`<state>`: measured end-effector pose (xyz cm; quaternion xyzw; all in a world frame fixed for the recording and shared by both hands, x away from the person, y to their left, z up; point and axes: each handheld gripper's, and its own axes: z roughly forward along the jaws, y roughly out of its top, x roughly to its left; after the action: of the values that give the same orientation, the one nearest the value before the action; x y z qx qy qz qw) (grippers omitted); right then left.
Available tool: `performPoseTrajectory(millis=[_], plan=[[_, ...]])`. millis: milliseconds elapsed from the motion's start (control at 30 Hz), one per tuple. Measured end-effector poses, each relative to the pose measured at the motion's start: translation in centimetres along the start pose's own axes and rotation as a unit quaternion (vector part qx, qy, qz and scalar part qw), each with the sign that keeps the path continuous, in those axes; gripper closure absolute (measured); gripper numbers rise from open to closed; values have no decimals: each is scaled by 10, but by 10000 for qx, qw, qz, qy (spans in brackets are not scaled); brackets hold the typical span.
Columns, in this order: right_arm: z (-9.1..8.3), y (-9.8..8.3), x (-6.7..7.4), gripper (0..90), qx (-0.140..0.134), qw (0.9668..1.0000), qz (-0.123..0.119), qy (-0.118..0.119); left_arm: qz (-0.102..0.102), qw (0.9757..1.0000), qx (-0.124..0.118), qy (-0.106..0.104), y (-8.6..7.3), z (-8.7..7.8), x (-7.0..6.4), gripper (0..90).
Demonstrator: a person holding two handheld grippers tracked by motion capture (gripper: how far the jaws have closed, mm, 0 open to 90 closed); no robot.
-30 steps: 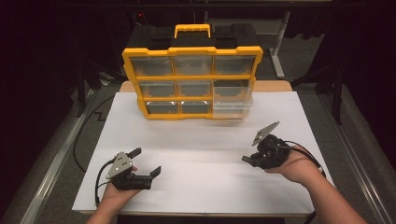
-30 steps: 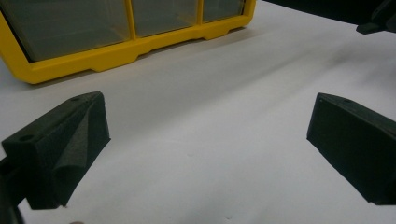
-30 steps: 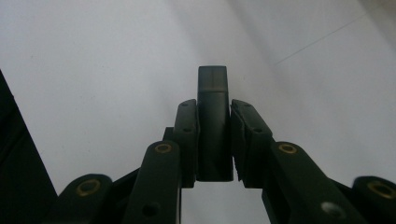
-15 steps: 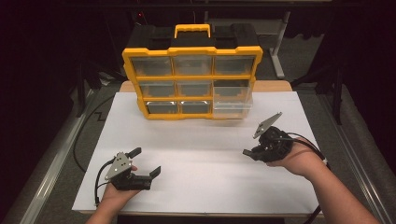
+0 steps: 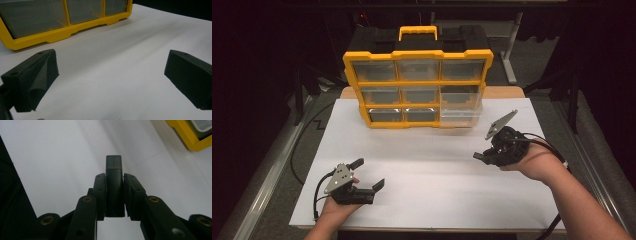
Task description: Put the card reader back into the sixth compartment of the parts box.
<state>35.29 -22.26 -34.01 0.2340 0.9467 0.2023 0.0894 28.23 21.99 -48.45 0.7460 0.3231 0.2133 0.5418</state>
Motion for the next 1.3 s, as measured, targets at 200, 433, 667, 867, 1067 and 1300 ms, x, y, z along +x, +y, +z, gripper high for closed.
performPoseTrajectory(millis=[200,433,667,867,1067,1300], plan=[[-11,6,-2,742,-4,10000,17,-13,2,10000,12,-20,0,0,-1,4],[-21,13,-4,742,10,10000,-17,-53,2,10000,22,-56,0,0,-1,4],[-33,21,-9,742,-9,10000,1,-80,-21,10000,12,-54,0,0,0,4],[-41,30,-13,742,-52,10000,-12,-76,-38,10000,2,-35,0,0,0,3],[-46,40,-17,742,-22,10000,-41,-87,-6,10000,20,-19,0,0,0,3],[-52,50,-21,742,5,9999,-74,-143,-52,10000,49,-11,0,0,1,3]])
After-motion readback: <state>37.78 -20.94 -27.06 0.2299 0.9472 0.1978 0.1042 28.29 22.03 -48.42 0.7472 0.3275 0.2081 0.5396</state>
